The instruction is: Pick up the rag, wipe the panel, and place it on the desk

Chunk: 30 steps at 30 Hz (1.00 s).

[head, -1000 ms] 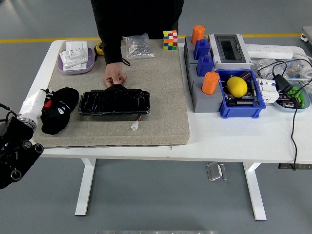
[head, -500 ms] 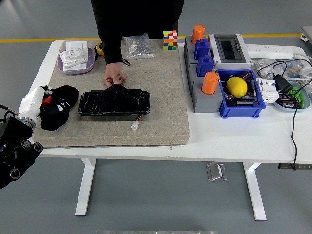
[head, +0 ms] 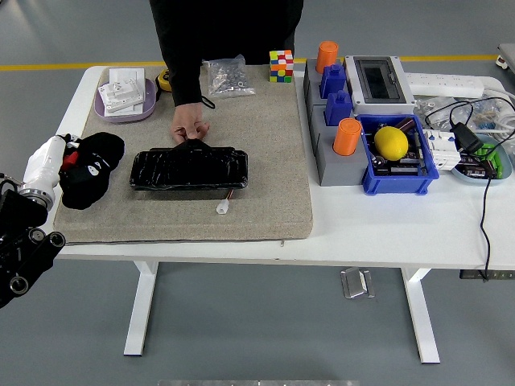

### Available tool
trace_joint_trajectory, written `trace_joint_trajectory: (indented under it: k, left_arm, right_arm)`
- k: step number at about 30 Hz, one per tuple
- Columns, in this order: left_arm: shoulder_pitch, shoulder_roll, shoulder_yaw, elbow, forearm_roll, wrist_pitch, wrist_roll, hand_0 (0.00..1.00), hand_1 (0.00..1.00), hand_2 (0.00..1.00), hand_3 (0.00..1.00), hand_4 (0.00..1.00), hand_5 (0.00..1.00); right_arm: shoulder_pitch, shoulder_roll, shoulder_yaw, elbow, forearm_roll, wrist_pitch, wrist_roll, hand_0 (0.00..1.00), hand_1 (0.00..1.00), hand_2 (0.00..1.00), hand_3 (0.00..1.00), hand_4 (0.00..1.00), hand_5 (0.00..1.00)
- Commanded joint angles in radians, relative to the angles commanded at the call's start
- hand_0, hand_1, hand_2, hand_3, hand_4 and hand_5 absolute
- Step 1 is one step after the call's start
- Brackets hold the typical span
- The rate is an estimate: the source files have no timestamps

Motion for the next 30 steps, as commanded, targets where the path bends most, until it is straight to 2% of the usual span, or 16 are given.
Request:
trace_joint_trajectory:
  k: [7,10,18,30]
  left_arm:
    - [0.024,-0.015,-0.028,-0.068,0.023,0.015,0.0,0.218,0.151,0.484,0.34,0.324,0.002]
    - [0.028,-0.02,-0.019,-0.076,0.015,0.022,-0.006,0.218,0.147,0.483,0.344,0.325,0.002]
    - [0.017,-0.039,0.032,-0.07,-0.013,0.043,-0.024,0.217,0.146,0.483,0.35,0.325,0.002]
    - [-0.011,-0.053,0.116,-0.047,-0.041,0.062,-0.039,0.218,0.146,0.484,0.355,0.324,0.002]
  right_arm:
    - [-0.003,0.004,-0.001,0.0,-0.002,0.0,0.001,0.722,0.668,0.698,0.587,0.933,0.58]
    - [-0.004,0.005,0.001,0.0,-0.003,0.0,0.002,0.722,0.668,0.698,0.587,0.936,0.582]
    - [-0.004,0.0,0.002,0.0,-0.005,0.002,-0.001,0.722,0.668,0.698,0.588,0.937,0.583]
    - [-0.001,-0.006,0.002,0.0,-0.004,0.004,-0.003,0.722,0.668,0.697,0.588,0.938,0.583]
